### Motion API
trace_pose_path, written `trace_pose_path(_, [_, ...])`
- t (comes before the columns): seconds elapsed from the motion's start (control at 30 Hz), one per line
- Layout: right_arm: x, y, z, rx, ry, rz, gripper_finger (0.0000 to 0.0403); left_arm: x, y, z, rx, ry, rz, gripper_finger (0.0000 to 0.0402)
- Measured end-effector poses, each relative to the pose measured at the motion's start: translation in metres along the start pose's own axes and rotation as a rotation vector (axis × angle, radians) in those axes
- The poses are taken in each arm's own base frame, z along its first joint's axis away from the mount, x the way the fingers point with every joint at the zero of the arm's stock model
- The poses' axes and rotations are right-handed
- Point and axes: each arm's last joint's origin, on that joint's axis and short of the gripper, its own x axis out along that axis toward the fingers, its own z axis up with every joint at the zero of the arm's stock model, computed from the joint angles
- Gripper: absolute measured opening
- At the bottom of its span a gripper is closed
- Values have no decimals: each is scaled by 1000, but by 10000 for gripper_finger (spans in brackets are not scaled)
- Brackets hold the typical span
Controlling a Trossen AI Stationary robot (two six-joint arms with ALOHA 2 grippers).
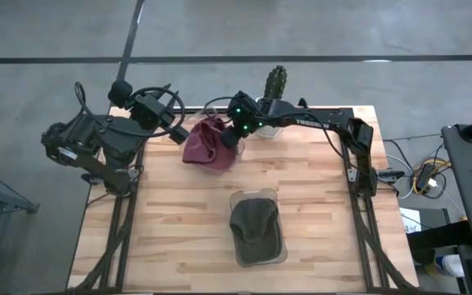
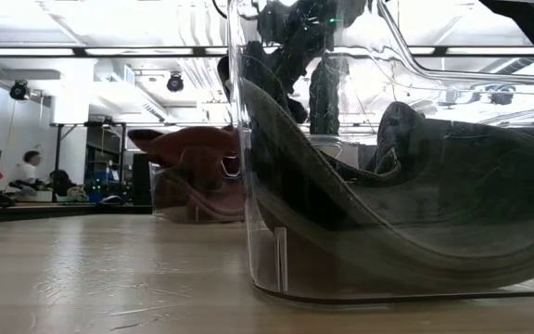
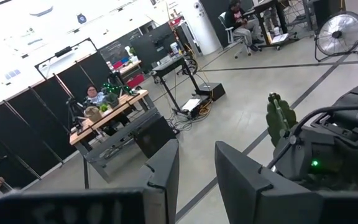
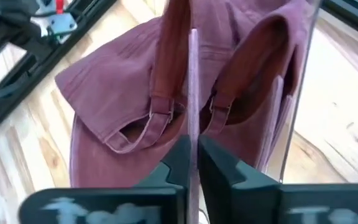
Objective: Pick & Place hat
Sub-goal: Put the red cap into the top transparent bin
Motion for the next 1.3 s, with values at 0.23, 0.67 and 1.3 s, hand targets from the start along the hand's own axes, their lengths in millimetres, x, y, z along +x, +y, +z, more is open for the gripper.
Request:
trace_pose_path(0.23, [-21,10,9,99,-91,-23,10,0,0,0,0,0,0,97])
trace_pose_path(0.67, [-47,21,19,167,-288,-135,9,0,0,0,2,0,0,97])
trace_pose_path(1.3, [12,-9,-35,289,-207,-237,9,0,0,0,3,0,-6,97])
